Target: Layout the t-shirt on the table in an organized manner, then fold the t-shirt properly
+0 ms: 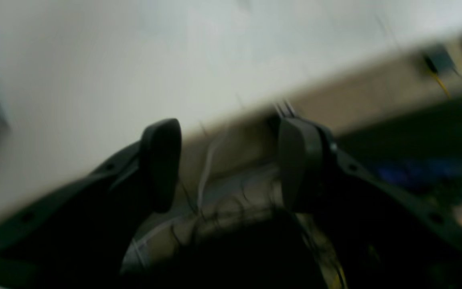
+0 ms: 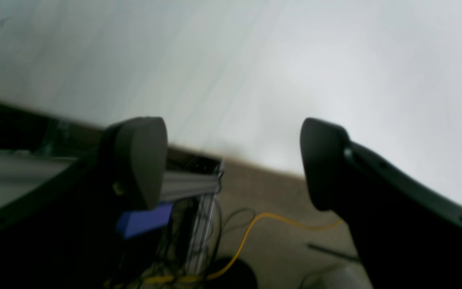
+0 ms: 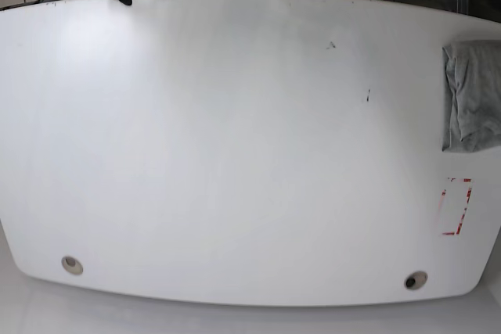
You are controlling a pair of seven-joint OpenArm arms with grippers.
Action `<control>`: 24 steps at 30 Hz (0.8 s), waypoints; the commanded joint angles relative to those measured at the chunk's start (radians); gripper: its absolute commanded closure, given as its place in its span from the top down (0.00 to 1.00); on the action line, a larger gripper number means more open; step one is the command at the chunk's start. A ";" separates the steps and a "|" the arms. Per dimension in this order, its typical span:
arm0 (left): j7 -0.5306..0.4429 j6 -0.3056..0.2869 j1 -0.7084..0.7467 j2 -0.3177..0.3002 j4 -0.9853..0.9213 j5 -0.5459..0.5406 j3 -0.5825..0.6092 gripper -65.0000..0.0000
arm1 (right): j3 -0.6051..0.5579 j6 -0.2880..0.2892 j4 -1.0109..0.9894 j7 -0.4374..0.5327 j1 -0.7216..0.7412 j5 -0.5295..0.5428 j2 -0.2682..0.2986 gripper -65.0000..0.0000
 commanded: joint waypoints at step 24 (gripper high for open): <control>-0.055 0.010 -0.161 -0.102 -0.713 -0.250 0.087 0.54 | -0.203 -0.005 -0.615 0.046 0.055 -0.172 0.011 0.76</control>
